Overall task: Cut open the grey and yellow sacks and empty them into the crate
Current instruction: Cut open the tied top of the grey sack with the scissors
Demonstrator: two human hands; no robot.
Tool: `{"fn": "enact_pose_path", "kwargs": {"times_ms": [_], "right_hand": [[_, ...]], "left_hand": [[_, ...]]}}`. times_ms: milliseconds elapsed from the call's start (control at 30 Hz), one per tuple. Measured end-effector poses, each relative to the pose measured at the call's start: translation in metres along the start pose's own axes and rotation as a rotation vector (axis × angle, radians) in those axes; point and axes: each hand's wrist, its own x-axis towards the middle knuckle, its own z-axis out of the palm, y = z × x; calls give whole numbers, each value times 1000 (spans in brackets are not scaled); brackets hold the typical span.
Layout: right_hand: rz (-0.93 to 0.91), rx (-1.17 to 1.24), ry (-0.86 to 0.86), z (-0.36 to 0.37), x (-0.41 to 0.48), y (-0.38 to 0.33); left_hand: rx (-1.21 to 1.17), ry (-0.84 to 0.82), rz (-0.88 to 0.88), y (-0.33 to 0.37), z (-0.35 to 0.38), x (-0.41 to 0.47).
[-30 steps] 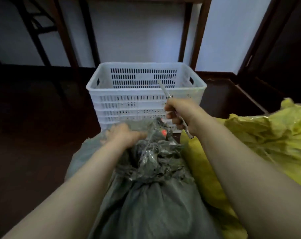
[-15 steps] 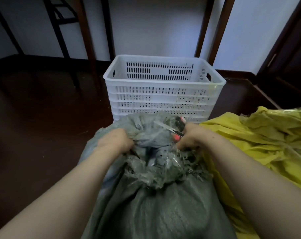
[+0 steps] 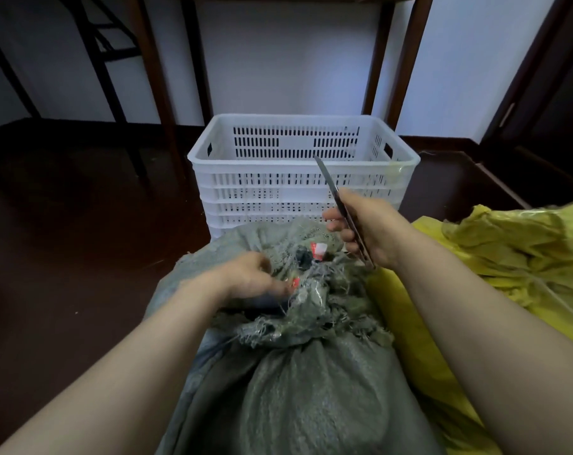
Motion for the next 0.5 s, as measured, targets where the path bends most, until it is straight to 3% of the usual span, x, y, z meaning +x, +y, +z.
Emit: {"fn": "enact_pose_path", "kwargs": {"times_ms": [233,400,500], "right_hand": [[-4,140,-43,3,6,9],[6,134,-126,9,7,12],[50,103,-155,9,11,15]], "left_hand": [[-341,-28,84,22,-3,-9],[-9,-54,49,24,11,-6],[-130,-71,80,21,14,1]]}}
